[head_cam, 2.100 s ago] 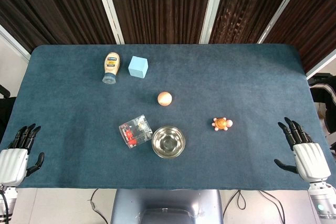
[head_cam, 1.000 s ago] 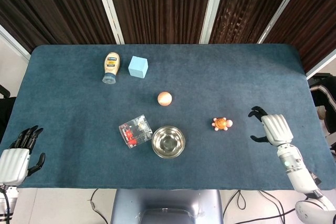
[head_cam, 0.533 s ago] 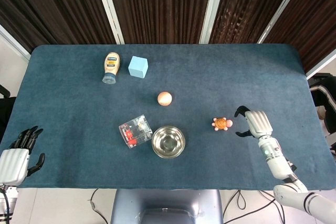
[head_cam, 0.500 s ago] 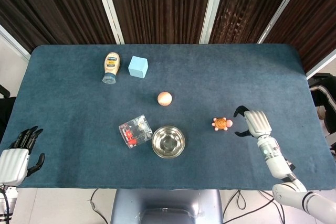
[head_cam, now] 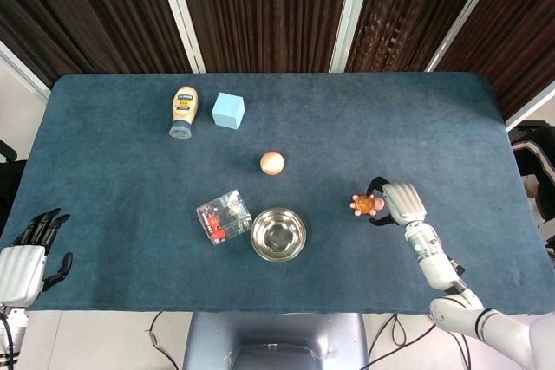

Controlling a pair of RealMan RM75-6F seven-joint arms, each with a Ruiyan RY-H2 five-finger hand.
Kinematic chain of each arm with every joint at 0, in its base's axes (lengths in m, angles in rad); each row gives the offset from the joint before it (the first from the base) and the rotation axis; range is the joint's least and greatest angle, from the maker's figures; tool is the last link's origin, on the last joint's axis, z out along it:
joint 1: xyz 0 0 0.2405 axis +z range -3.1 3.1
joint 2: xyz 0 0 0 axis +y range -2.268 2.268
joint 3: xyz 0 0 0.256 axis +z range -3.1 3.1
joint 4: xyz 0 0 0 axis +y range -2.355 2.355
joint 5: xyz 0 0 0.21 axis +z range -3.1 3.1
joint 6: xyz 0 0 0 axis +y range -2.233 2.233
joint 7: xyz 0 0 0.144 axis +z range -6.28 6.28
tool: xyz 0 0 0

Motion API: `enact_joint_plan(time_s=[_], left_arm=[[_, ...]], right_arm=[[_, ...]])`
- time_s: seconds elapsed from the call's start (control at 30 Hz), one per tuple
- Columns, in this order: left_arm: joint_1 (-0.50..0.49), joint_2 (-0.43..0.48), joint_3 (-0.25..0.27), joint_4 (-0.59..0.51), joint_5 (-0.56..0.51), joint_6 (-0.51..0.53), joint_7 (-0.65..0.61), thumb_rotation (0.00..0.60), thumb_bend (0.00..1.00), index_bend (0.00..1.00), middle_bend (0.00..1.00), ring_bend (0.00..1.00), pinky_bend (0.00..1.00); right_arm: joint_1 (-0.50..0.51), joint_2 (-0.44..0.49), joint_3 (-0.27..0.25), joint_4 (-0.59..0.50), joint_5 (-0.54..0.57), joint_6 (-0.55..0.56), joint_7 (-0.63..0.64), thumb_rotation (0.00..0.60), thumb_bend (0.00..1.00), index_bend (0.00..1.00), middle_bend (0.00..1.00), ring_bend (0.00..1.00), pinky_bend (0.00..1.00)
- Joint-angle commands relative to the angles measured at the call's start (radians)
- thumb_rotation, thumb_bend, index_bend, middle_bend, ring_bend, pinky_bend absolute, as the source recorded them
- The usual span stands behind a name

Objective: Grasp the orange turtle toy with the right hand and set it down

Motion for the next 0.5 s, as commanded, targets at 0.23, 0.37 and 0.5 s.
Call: enact_joint_plan(time_s=[0.23, 0.37, 0.5], left_arm=[[0.001, -0.002, -0.001, 0.004, -0.002, 0.001, 0.000, 0.600, 0.43, 0.18, 0.10, 0.11, 0.35], [0.001, -0.005, -0.002, 0.006, -0.004, 0.001, 0.010, 0.600, 0.43, 0.18, 0.10, 0.11, 0.35], [0.001, -0.005, -0.003, 0.006, -0.005, 0.002, 0.011, 0.600, 0.43, 0.18, 0.10, 0.11, 0.35]], right_arm=[[0.011, -0.039, 0.002, 0.035, 0.000, 0.013, 0.017, 0.600, 0.21, 0.60, 0.41, 0.89, 0.95], [0.012, -0.047, -0.002, 0.050, -0.009, 0.028, 0.022, 0.600, 0.34, 0.66, 0.45, 0.90, 0.96], [0.011, -0.056, -0.010, 0.068, -0.016, 0.035, 0.023, 0.600, 0.60, 0.74, 0.51, 0.92, 0.97]])
